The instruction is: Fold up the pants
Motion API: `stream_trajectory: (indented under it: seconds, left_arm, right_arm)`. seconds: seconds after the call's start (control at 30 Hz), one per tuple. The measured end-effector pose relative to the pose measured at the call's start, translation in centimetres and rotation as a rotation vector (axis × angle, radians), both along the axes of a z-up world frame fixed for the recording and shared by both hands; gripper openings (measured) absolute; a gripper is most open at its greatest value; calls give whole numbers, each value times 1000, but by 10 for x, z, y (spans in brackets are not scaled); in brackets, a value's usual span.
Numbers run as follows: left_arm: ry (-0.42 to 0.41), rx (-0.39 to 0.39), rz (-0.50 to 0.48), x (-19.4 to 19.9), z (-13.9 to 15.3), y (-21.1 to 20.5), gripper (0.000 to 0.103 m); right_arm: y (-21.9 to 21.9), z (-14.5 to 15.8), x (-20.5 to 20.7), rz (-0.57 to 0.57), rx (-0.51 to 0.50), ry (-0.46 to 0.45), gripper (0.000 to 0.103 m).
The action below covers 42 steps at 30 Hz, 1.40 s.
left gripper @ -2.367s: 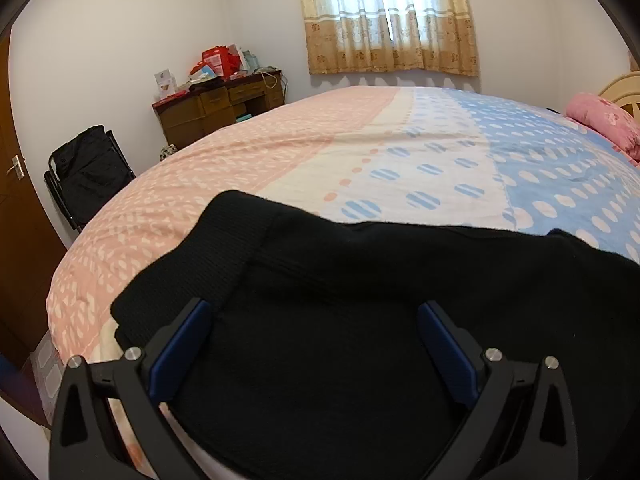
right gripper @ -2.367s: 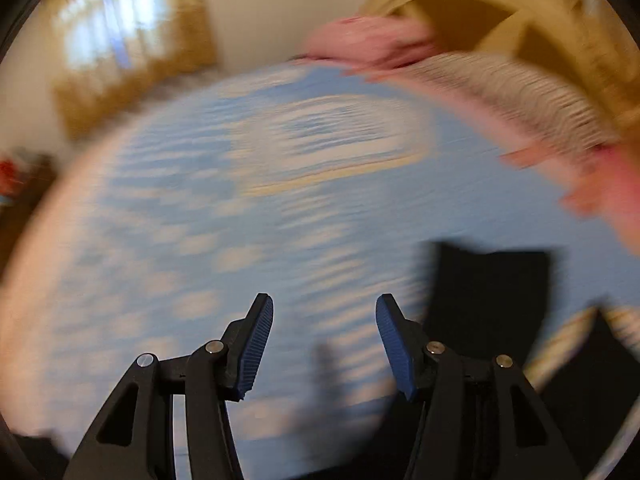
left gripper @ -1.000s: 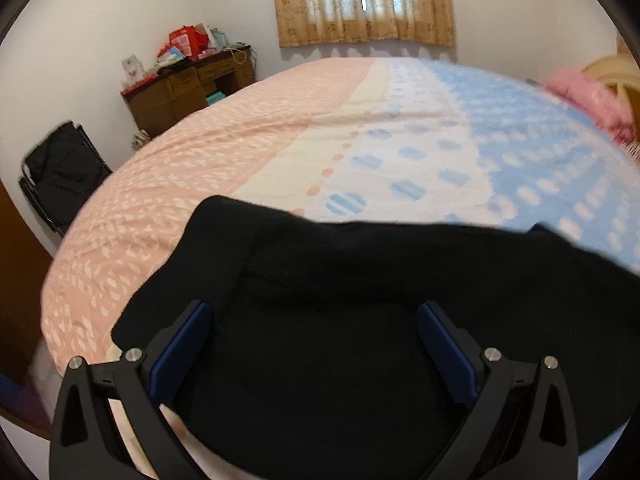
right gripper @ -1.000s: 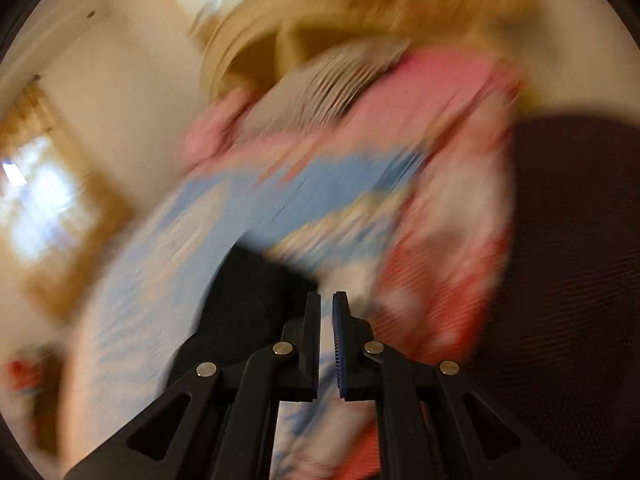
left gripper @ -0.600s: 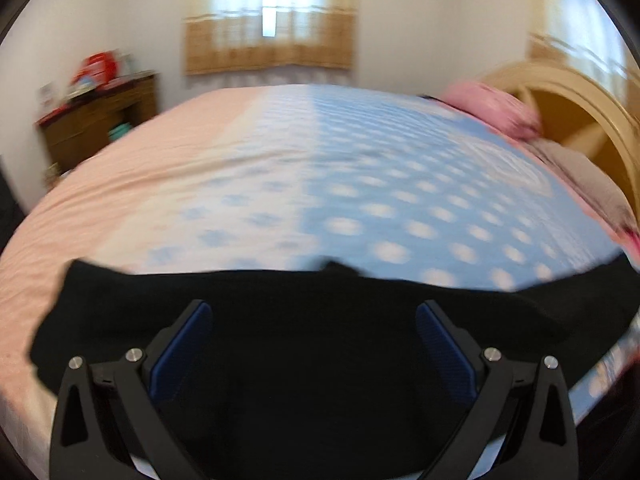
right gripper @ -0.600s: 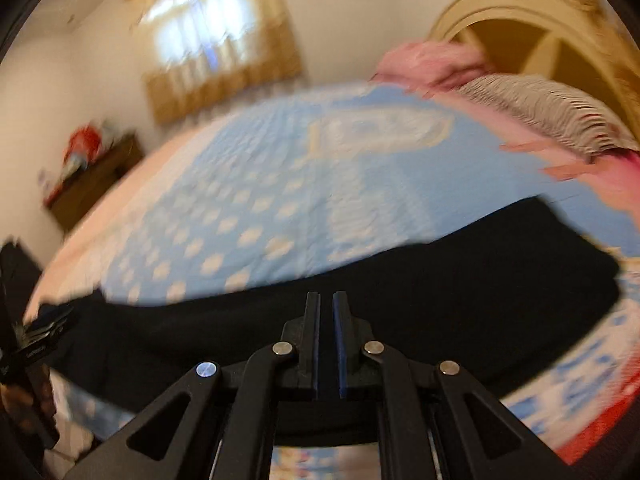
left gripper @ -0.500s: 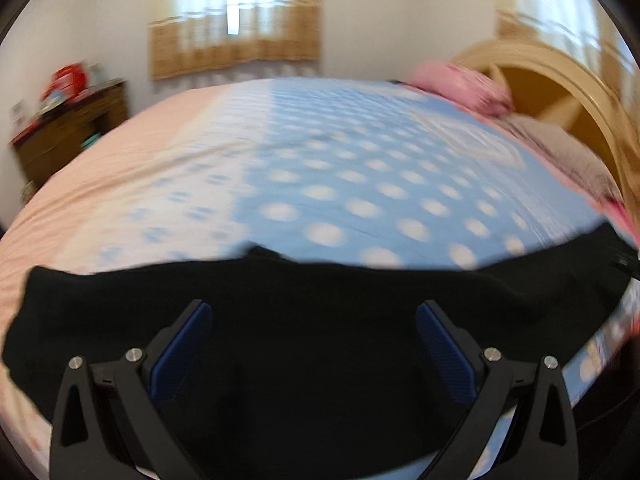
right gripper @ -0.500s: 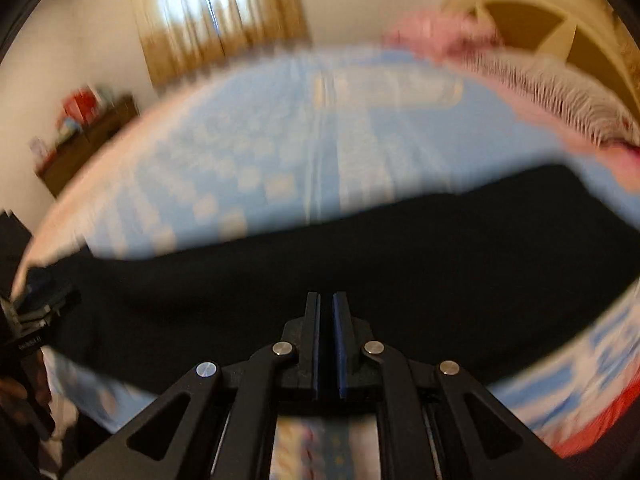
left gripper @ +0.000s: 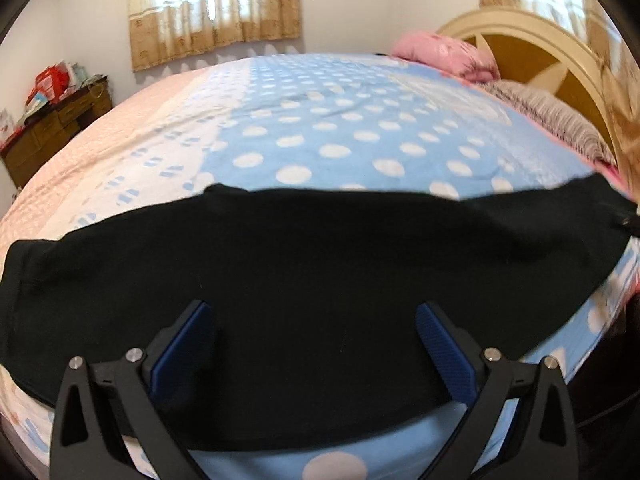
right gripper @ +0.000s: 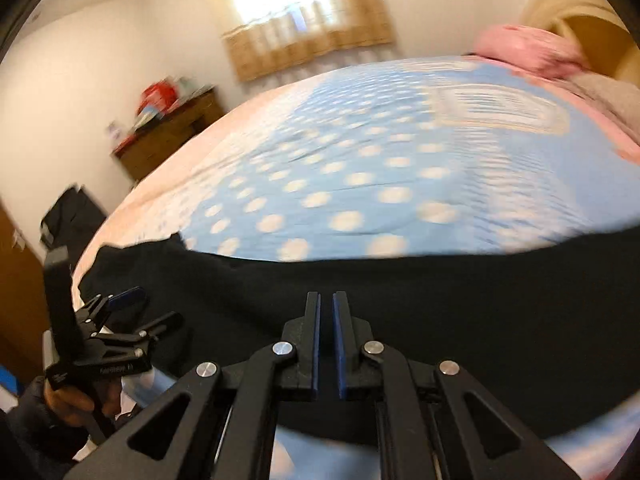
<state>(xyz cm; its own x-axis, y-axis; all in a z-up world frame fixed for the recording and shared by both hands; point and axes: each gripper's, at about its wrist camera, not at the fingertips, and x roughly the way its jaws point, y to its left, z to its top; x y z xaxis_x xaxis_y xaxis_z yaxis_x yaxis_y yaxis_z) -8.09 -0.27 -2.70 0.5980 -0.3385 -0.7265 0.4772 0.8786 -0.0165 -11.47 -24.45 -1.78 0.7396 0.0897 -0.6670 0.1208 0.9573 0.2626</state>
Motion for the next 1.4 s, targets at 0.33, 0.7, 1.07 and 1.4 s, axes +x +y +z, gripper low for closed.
stream_trajectory:
  seconds: [0.33,0.7,1.07,1.4]
  left_arm:
    - [6,30,49,-1,-20,0,103]
    - [-14,27,61,-2,-22,-1,103]
    - [-23,20,60,-6,-24,0,103]
    - [-17,22,50,-7,-22,2,103]
  right_arm:
    - [-2,-38,58,-78,77,-3,6]
    - [34,-44,107,29,81,42,3]
    - [50,-38,66,135,102,22,6]
    - [12,-17,56,-31,216,-124,6]
